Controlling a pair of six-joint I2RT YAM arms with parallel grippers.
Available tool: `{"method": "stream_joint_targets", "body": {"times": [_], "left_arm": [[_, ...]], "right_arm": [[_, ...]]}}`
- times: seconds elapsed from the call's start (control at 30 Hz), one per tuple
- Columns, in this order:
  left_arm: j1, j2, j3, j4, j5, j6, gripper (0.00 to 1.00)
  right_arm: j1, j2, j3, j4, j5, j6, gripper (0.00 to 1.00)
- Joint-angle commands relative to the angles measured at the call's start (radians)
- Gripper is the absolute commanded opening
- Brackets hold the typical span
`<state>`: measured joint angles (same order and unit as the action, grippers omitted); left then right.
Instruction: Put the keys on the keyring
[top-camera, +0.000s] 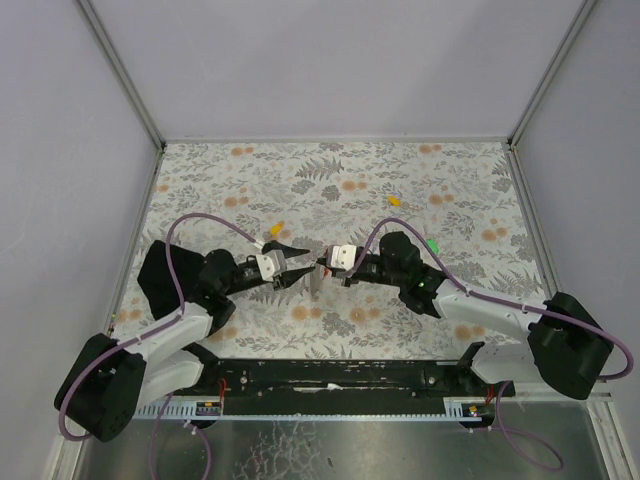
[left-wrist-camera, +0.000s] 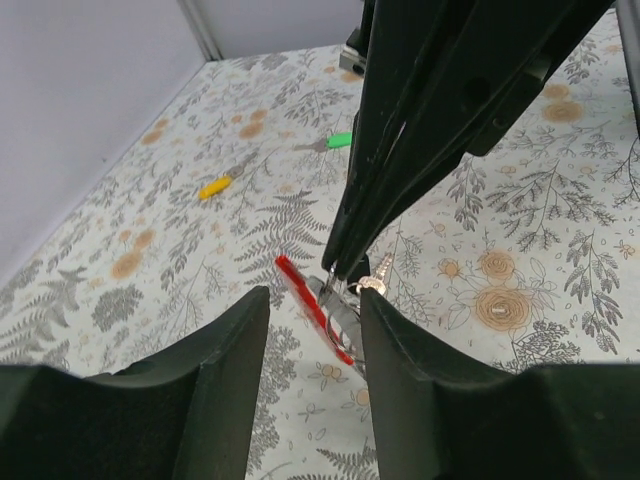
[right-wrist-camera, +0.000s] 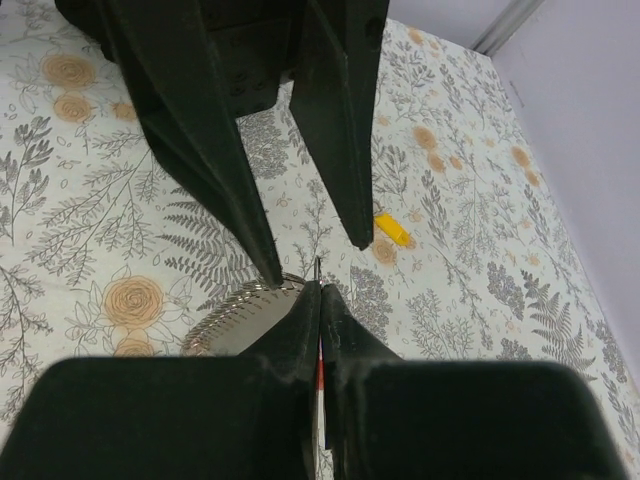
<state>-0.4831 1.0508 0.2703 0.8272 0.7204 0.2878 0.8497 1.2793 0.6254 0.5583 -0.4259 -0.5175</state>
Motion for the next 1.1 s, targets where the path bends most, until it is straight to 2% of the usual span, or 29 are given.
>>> {"method": "stream_joint_targets", "body": {"times": [0.0, 0.13, 0.3, 0.63, 0.83, 1.07], "left_arm": [[0.006, -0.006, 0.05, -0.025, 0.07, 0.081, 0.39], [0.005, -0.016, 0.061, -0.058, 0.09, 0.098, 0.27], [0.006, -0.016, 0.063, -0.089, 0.102, 0.109, 0.2], [0.006, 0.015, 0.084, -0.11, 0.118, 0.111, 0.19], [0.006, 0.029, 0.094, -0.142, 0.12, 0.123, 0.11], [0.006, 0.047, 0.104, -0.152, 0.122, 0.122, 0.11]], "right_arm": [[-0.005, -0.035, 0.062, -0.021, -0.053, -0.046, 0.0], [-0.005, -0.036, 0.072, -0.042, -0.063, -0.053, 0.0], [-0.005, -0.038, 0.073, -0.047, -0.069, -0.054, 0.0], [-0.005, -0.035, 0.076, -0.041, -0.085, -0.043, 0.0], [-0.005, -0.042, 0.066, -0.017, -0.081, -0.028, 0.0], [-0.005, -0.05, 0.046, 0.015, -0.062, -0.011, 0.0]]}}
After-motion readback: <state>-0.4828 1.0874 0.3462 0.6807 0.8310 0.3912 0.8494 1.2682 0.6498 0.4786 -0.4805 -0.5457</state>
